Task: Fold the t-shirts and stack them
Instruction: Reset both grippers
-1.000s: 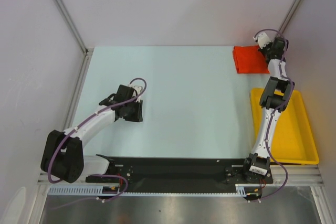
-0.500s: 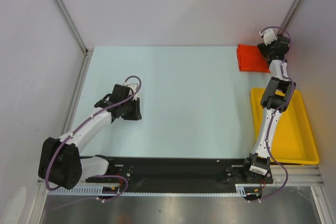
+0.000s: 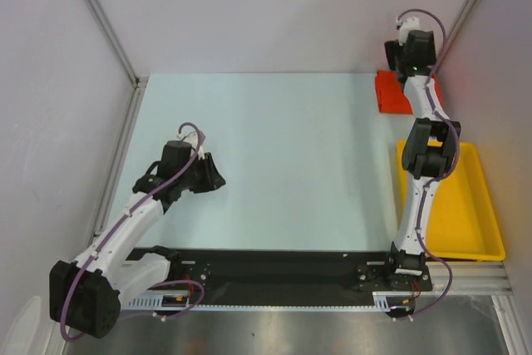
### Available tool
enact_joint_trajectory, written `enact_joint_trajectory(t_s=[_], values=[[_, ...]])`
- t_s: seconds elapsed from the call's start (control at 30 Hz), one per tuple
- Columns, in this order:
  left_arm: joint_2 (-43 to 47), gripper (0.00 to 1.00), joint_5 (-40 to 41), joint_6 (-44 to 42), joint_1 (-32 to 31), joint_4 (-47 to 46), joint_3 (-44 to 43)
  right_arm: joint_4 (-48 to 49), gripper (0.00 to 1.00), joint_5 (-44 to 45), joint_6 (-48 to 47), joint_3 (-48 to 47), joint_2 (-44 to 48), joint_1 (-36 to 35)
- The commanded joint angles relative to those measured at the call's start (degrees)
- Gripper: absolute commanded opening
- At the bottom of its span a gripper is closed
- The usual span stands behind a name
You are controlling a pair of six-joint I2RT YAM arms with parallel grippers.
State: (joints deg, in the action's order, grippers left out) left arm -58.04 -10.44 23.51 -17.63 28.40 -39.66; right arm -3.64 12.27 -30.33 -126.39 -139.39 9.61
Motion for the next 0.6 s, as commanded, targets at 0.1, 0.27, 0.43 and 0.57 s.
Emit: enact_joint_trajectory(t_s=[0.1,0.27,0.43,0.57], values=[[4.85,0.42,-4.94,9.8,1.19,-1.87,-0.33,-9.2,1.0,-7.14,32.18,18.06,25.89,-16.1],[6.71,0.5,-9.75,14.8,0.67,-2.03,1.24,2.99,1.0,-17.79,52.79,54.29,48.57,-24.54],[8.99,0.55,-17.94,22.0,0.05,-11.15,7.04,15.32,1.0,-24.84,80.99,88.37,69.48,-29.02],[14.68,0.56,-20.5,25.44,-0.21,-15.91,13.97,10.01,1.0,-21.86,85.95,105.8,91.8,-30.52]])
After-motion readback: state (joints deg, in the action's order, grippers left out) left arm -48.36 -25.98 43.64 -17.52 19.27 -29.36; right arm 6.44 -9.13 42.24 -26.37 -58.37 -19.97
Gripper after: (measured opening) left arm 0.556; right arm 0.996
